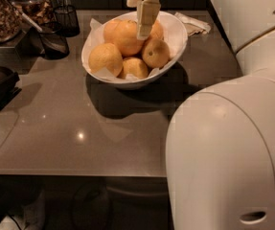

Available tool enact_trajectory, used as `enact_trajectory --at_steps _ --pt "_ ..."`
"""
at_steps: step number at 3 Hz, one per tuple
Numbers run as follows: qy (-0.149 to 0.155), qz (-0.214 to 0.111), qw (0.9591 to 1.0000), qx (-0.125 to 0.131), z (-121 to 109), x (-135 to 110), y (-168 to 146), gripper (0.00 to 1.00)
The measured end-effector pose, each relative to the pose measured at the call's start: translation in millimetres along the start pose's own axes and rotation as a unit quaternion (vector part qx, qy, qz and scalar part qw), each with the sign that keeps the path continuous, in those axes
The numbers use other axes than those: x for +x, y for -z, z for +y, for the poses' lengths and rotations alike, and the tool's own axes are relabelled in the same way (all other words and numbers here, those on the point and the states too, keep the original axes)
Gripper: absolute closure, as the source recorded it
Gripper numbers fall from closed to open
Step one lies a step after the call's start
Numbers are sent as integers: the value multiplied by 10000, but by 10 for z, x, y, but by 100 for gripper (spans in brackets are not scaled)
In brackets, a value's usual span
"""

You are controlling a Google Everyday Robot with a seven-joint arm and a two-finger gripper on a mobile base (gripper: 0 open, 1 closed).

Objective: Pick orange from white bowl

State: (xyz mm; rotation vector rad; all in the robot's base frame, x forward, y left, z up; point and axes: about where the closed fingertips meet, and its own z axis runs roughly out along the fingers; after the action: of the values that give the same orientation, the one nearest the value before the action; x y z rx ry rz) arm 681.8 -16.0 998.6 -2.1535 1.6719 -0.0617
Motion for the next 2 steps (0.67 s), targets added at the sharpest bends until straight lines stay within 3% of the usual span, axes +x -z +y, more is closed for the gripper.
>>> enact_trajectory --at_steps 2 --pt "0 0 10000 0 0 0 0 30"
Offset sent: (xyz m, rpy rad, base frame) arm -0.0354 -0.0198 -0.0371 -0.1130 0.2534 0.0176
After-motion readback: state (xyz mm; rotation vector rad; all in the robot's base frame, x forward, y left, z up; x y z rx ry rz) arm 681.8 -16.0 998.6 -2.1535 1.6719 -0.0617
